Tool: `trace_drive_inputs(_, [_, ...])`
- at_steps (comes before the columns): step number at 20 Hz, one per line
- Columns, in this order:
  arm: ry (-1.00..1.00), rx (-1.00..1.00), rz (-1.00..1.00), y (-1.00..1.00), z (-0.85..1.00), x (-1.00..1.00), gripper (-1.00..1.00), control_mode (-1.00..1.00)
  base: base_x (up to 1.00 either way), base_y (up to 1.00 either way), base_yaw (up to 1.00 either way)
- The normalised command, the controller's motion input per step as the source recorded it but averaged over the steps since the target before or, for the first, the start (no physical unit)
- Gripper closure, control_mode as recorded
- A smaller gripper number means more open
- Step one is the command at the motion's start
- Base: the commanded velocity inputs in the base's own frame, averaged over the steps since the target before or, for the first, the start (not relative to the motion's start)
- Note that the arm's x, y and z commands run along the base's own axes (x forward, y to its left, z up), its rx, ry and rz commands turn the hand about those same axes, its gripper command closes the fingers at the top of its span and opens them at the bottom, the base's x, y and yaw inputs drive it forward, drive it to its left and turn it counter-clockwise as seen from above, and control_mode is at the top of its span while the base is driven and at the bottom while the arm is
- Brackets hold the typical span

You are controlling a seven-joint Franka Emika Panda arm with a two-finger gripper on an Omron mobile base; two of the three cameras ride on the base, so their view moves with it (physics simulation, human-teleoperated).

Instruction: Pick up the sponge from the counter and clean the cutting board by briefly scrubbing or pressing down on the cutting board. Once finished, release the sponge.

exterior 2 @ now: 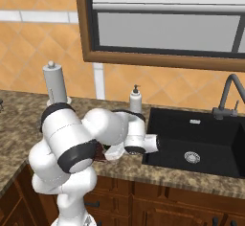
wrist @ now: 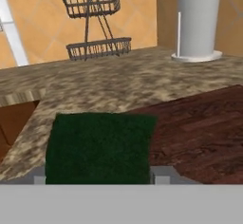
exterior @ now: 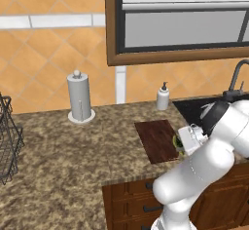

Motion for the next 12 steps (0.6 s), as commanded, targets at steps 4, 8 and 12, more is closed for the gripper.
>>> trace_drive_inputs(4, [-0.02,0.07,0.00,0.27,-0.38,0.08,1.00,-1.00,0.00,0.00,0.00])
trace_drive_inputs(8, [-0.04,0.00,0.00,0.24,-0.17,0.14,1.00,-1.00,0.00,0.00,0.00])
trace_drive_inputs(12, [-0.10,0.00,0.00,0.16,-0.14,0.14,1.00,-1.00,0.00,0.00,0.00])
